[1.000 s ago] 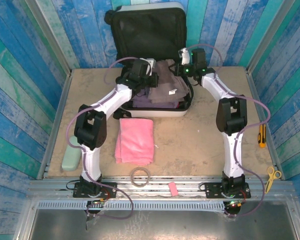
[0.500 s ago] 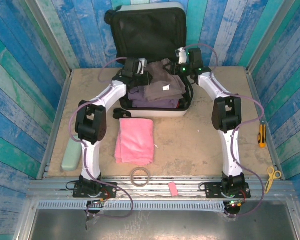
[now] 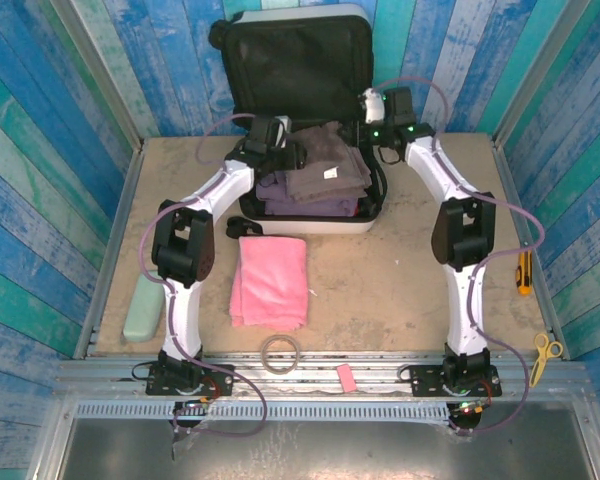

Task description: Pack the luggage

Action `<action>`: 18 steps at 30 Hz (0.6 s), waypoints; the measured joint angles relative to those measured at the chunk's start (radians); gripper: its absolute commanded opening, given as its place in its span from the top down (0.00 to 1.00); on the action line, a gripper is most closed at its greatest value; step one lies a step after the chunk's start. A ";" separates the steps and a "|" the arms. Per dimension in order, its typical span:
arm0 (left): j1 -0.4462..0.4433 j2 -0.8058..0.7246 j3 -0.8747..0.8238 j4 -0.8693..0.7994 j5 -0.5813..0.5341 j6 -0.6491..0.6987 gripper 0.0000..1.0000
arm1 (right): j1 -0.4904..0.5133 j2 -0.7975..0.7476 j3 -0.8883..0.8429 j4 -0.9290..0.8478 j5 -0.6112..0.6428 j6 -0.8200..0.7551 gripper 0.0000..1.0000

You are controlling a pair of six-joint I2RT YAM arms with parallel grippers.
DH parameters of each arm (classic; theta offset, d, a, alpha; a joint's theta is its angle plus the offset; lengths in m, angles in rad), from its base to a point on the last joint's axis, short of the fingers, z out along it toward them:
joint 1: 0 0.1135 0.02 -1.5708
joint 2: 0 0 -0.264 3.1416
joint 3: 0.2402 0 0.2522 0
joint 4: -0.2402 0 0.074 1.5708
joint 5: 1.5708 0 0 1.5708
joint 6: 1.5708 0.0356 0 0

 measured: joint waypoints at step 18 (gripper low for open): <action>0.001 0.064 0.170 -0.029 0.037 -0.108 0.70 | 0.082 0.149 0.054 0.132 0.015 0.027 0.86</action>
